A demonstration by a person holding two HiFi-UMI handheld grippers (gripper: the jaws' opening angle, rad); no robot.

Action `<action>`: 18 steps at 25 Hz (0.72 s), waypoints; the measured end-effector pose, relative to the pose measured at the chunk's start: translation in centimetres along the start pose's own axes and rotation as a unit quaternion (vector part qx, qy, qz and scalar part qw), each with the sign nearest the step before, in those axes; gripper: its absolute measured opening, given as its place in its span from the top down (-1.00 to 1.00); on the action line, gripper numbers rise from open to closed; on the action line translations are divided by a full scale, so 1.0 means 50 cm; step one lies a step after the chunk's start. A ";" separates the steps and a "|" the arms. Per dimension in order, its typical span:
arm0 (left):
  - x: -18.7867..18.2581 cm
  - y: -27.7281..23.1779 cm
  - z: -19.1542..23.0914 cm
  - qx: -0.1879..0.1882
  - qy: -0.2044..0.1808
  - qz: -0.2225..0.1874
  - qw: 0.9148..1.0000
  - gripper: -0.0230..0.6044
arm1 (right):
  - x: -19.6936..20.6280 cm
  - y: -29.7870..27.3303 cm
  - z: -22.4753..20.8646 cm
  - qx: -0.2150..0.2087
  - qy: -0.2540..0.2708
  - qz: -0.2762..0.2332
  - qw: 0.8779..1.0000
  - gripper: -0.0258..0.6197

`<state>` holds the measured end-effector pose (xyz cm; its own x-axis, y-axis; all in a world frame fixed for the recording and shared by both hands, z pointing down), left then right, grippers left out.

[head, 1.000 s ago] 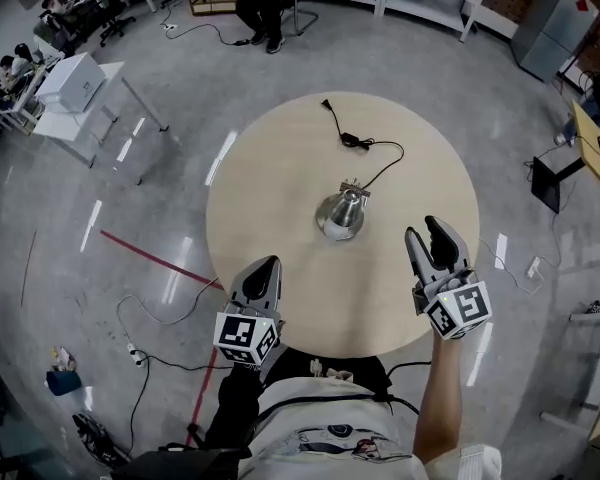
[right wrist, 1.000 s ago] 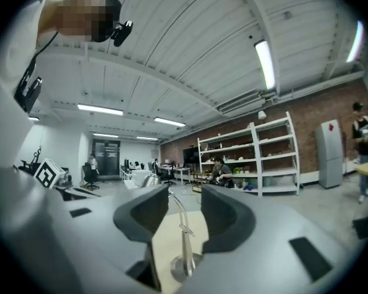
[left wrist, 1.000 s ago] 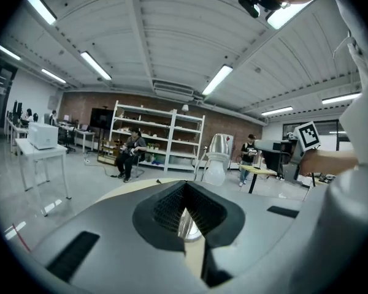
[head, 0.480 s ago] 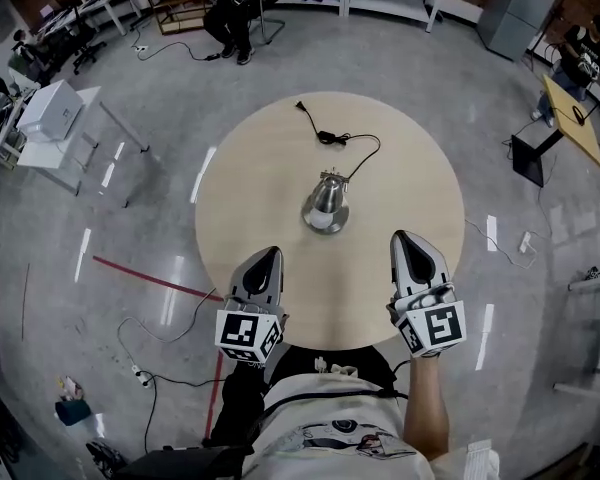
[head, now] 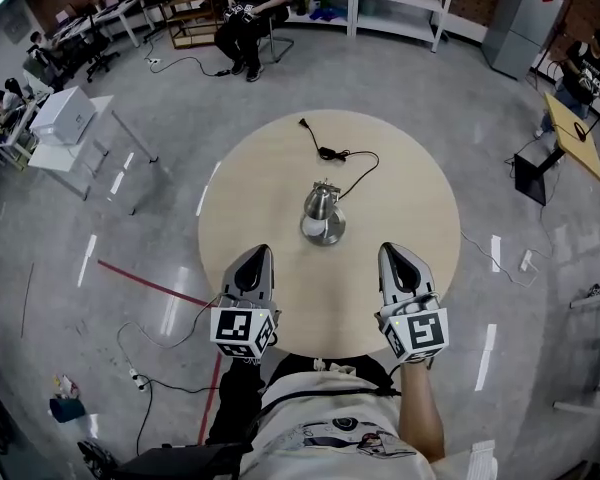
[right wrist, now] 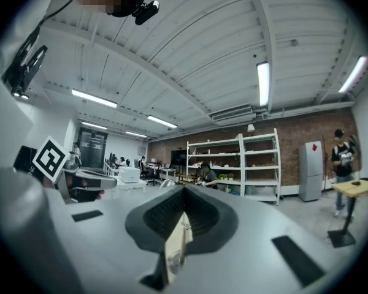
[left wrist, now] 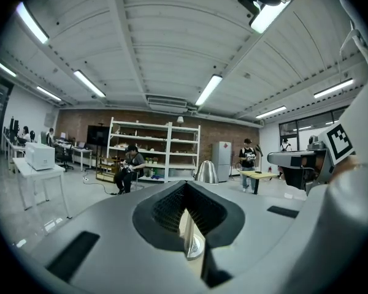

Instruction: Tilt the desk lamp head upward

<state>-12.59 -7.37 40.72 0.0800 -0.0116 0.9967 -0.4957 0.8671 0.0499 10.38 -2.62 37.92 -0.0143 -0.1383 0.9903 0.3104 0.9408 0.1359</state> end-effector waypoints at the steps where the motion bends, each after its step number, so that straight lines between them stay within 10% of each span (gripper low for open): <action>1: -0.003 0.000 -0.002 -0.001 -0.002 -0.001 1.000 0.95 | -0.005 -0.001 0.000 -0.002 0.002 -0.002 1.000 0.91; 18: -0.007 0.000 -0.033 0.009 -0.008 0.000 1.000 0.95 | -0.015 -0.008 0.006 -0.006 -0.003 -0.011 1.000 0.92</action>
<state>-11.19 -6.55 40.28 0.0658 -0.0196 0.9976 -0.5112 0.8579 0.0506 10.00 -2.79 37.11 -0.0267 -0.1570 0.9872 0.3220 0.9336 0.1572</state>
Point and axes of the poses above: the fingertips, and each gripper's own axes: y backward along the fingers, z to its left, x out of its underside, the point moved 3 cm from there along y, backward along the fingers, and after that the axes turned 10 degrees about -z, right-handed, at the moved point
